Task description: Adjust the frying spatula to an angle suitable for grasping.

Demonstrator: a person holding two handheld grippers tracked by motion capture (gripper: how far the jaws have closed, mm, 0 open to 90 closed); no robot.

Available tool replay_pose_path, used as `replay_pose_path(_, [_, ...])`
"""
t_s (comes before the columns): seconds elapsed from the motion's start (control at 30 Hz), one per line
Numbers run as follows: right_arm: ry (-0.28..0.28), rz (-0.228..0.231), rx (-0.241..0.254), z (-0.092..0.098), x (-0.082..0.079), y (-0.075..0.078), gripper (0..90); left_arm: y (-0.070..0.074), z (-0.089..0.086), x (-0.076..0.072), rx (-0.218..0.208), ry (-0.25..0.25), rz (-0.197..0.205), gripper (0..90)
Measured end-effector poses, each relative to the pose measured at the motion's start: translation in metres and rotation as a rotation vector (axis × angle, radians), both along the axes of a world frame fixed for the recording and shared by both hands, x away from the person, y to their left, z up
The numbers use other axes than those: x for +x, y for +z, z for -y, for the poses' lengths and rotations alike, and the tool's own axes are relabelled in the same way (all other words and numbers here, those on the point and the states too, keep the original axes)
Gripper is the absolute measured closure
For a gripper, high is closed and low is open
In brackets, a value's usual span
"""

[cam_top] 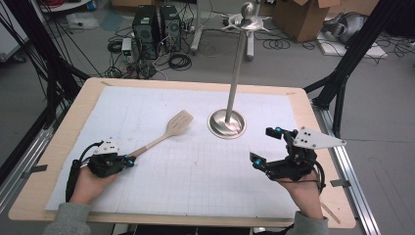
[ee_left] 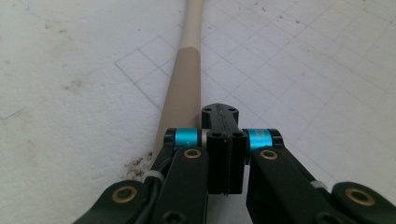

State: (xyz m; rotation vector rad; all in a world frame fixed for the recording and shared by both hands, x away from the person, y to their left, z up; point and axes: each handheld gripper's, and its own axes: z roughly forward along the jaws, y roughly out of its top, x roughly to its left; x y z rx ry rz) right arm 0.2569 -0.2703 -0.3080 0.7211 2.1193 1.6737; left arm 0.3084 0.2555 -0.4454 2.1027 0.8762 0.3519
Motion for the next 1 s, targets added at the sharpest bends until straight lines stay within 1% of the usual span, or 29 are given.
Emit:
replay_pose_path(0.17, [0.001,-0.003,0.002,0.0,0.0,0.0,5.0,0.0,-0.005,0.001,-0.006,0.006,0.0,89.8])
replay_pose_path(0.43, [0.004,-0.003,-0.001,0.0,0.0,-0.001,5.0,-0.001,-0.016,0.002,-0.039,0.042,-0.003,89.8])
replay_pose_path(0.47, [0.005,-0.006,0.0,0.0,0.0,-0.001,5.0,-0.001,-0.017,0.002,-0.037,0.041,-0.003,89.8])
replay_pose_path(0.53, [0.005,-0.005,-0.002,0.0,0.0,-0.002,5.0,-0.001,-0.019,0.003,-0.051,0.046,-0.004,89.8])
replay_pose_path(0.6, [0.006,-0.008,-0.002,0.0,0.0,-0.002,5.0,-0.001,-0.022,0.004,-0.053,0.049,-0.004,89.9])
replay_pose_path(0.67, [0.007,-0.008,-0.002,-0.001,0.0,-0.002,5.0,-0.001,-0.025,0.004,-0.063,0.063,-0.002,89.8])
replay_pose_path(0.7, [0.007,-0.008,-0.002,-0.001,0.0,-0.002,5.0,-0.001,-0.028,0.005,-0.058,0.064,-0.001,89.8])
replay_pose_path(0.77, [0.009,-0.01,-0.005,-0.001,0.0,-0.002,5.0,-0.002,-0.031,0.007,-0.07,0.062,-0.003,89.8])
replay_pose_path(0.8, [0.009,-0.014,-0.004,-0.001,0.001,-0.003,5.0,-0.002,-0.033,0.008,-0.069,0.057,-0.002,89.9])
replay_pose_path(0.93, [0.013,-0.019,-0.012,-0.004,0.003,-0.005,5.0,-0.002,-0.036,0.011,-0.071,0.063,0.006,89.9])
replay_pose_path(1.0, [0.017,-0.022,-0.017,-0.005,0.004,-0.006,5.0,-0.003,-0.038,0.012,-0.08,0.071,0.008,89.8])
